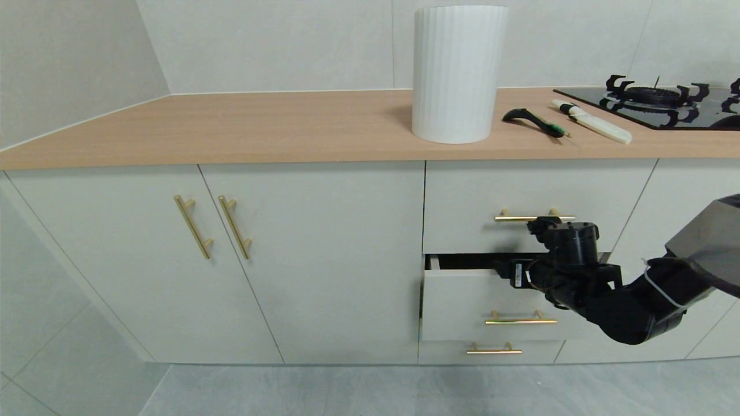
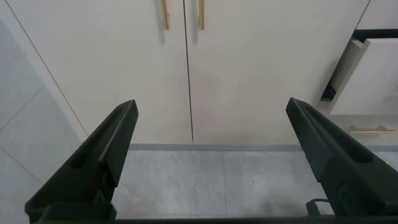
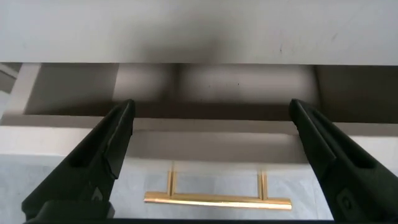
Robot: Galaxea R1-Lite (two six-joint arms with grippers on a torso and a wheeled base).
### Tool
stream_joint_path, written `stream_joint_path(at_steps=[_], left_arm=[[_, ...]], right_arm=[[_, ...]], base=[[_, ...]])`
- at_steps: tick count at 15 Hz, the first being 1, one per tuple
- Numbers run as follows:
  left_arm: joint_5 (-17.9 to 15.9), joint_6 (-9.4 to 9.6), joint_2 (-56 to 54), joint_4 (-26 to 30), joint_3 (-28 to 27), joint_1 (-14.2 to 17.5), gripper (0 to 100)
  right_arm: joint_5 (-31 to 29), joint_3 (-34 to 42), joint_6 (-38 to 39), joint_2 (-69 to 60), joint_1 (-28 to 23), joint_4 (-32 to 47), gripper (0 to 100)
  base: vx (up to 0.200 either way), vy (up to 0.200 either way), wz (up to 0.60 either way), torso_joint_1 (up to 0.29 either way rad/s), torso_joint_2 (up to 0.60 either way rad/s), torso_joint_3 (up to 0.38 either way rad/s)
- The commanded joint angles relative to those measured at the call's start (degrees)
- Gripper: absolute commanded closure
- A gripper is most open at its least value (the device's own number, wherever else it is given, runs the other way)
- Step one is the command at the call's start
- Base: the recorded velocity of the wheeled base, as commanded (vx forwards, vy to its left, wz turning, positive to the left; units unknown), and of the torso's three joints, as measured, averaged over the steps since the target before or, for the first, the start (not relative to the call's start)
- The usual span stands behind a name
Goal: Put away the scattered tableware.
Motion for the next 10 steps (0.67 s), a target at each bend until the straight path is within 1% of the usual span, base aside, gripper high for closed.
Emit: stream_joint_path(at_steps=[1,5,10], left_arm=[[0.04,-0.01,0.07,-0.01,0.0,0.01,0],[0.04,-0.01,0.07,-0.01,0.0,0.01,0],[0.04,-0.01,0.07,-0.01,0.0,0.01,0]], right_arm=[[0.03,0.01,0.03,0.86,0.03,0.33,0],[0.03,0.45,-0.32,0.25,0.03,0.86,0],[0.12,0.63,-0.32,-1.42,0.03,4.29,0]], base=[[0.0,0.0,0.0,0.0,0.0,0.0],[0.0,0.0,0.0,0.0,0.0,0.0],[0.0,0.0,0.0,0.0,0.0,0.0]])
